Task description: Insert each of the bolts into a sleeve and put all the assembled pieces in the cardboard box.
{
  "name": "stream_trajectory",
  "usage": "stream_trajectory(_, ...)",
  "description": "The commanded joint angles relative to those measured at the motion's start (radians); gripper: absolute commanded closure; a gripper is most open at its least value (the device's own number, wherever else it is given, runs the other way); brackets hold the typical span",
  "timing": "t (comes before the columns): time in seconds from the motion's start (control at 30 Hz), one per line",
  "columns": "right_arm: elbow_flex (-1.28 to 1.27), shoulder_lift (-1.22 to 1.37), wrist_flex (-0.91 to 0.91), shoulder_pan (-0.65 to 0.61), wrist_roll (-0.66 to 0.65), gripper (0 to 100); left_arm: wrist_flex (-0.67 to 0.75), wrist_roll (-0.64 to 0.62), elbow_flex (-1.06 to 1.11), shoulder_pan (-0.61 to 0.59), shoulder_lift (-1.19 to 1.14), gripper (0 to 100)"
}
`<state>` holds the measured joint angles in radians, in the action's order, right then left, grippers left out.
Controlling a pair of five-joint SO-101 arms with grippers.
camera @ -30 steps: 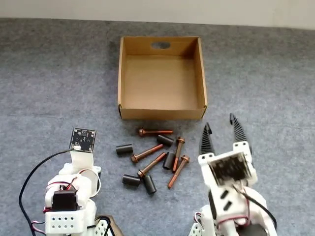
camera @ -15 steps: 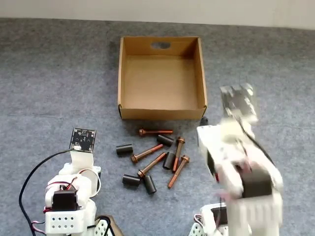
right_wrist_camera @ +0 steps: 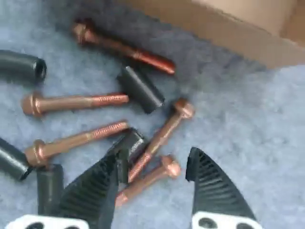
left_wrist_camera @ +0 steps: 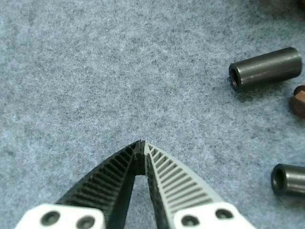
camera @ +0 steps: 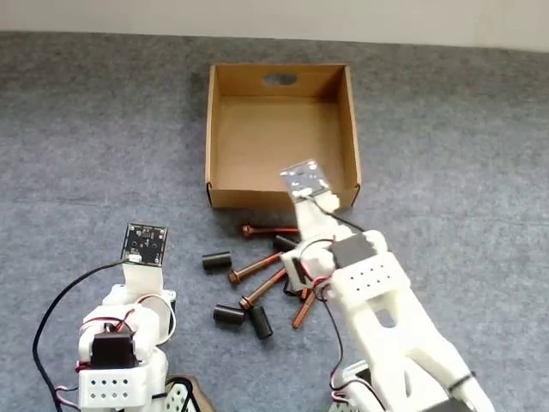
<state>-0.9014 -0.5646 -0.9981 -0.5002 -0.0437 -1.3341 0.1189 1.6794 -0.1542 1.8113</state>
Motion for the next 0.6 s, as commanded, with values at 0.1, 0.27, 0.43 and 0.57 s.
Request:
stream_trajectory(0.1,0.012,0.134,0.045,-0.114,0.109,80.0,-0.005,0.0,0.018,-0.008,0.007,99)
stream_trajectory(0.27,0.012,0.217,0.047,-0.133,0.11,80.0,-0.005,0.0,0.018,-0.008,0.007,99)
stream_trajectory(0.43,0.019,0.266,0.058,-0.134,0.11,80.0,-0.005,0.0,0.018,-0.008,0.007,99)
stream_trajectory(0.57,0.028,0.282,0.102,-0.134,0.107,80.0,-0.005,0.0,0.018,-0.008,0.007,99)
